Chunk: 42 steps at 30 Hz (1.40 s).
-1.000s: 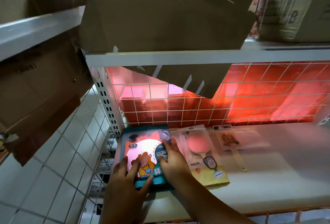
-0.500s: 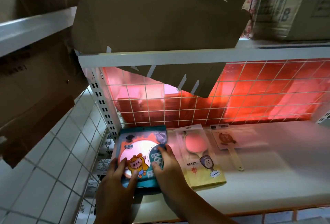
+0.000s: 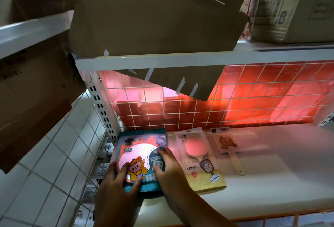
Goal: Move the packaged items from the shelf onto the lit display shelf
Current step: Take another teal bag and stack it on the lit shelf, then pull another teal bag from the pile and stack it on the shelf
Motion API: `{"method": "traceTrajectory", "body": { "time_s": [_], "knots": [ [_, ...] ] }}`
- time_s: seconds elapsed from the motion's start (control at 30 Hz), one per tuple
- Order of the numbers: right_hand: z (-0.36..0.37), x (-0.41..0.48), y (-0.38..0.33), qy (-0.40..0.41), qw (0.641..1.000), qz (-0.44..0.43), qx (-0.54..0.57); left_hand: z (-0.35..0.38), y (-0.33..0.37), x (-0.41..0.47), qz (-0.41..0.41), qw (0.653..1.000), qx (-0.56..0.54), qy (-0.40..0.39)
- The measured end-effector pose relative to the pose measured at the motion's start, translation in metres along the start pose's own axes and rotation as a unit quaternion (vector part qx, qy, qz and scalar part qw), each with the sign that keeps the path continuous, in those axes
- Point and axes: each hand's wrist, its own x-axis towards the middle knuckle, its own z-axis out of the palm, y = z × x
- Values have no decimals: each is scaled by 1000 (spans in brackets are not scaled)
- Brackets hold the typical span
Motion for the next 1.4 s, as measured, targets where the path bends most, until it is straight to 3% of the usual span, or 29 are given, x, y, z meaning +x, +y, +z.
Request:
{"method": "traceTrajectory", "body": {
  "time_s": [0.3, 0.4, 0.5, 0.63, 0.7, 0.83, 0.97, 1.1, 1.4],
  "knots": [
    [-12, -5, -2, -44, 992, -88, -83, 1, -2, 1, 24, 999, 25, 12],
    [-20, -4, 0, -61, 987, -108, -104, -3, 2, 1, -22, 999, 10, -33],
    [-28, 0, 0, -74, 984, -108, -125, -5, 4, 1, -46, 999, 5, -25],
    [-33, -1, 1, -97, 972, -133, -166, -1, 1, -1, -1, 998, 59, 25],
    [-34, -5, 0, -99, 961, -152, -208, 0, -1, -5, 14, 996, 89, 4],
    [-33, -16, -14, -83, 914, -202, -341, 3, -2, -7, 113, 988, 109, 6],
    [-29, -27, -23, -86, 905, -172, -380, 2, -3, -1, 158, 983, 89, -39],
    [-26, -40, -29, -105, 891, -138, -419, -1, -6, 2, 193, 980, 34, -32],
    [-25, -59, -70, -99, 884, -86, -449, -3, -5, 4, 171, 984, 39, -36]
  ]
}}
